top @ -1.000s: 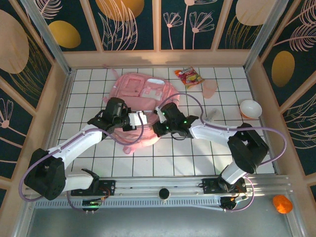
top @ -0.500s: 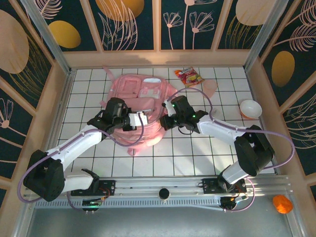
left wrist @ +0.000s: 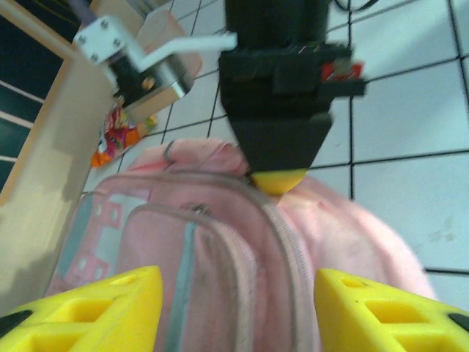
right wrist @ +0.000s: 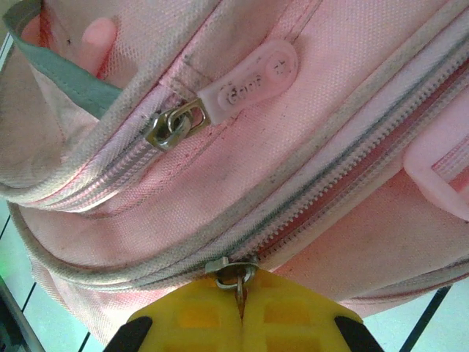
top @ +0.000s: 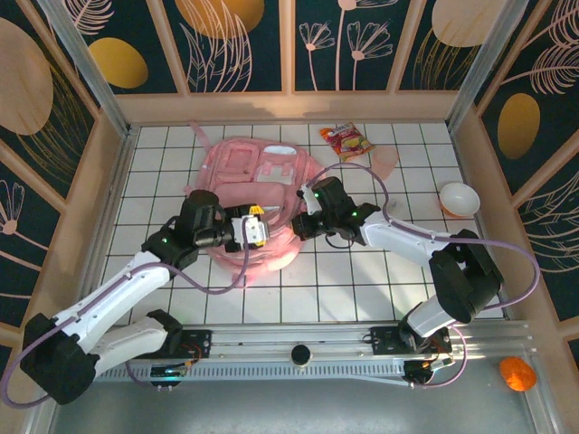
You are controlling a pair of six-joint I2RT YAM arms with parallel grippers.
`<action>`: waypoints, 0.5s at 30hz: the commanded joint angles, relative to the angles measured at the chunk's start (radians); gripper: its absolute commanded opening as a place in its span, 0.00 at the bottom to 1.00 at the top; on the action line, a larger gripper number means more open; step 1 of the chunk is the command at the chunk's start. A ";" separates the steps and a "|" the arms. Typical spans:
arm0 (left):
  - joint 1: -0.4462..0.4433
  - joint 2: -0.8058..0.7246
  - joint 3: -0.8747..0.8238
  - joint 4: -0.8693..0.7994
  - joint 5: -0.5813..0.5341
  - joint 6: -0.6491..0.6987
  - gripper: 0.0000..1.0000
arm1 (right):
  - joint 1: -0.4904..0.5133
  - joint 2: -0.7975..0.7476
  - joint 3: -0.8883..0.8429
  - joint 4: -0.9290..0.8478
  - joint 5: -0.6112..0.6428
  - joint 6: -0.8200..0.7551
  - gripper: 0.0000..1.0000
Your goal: Pack the student bag
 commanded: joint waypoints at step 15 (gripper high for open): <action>-0.104 0.192 -0.072 0.279 -0.171 -0.173 0.67 | 0.055 -0.048 0.019 0.005 -0.031 0.039 0.00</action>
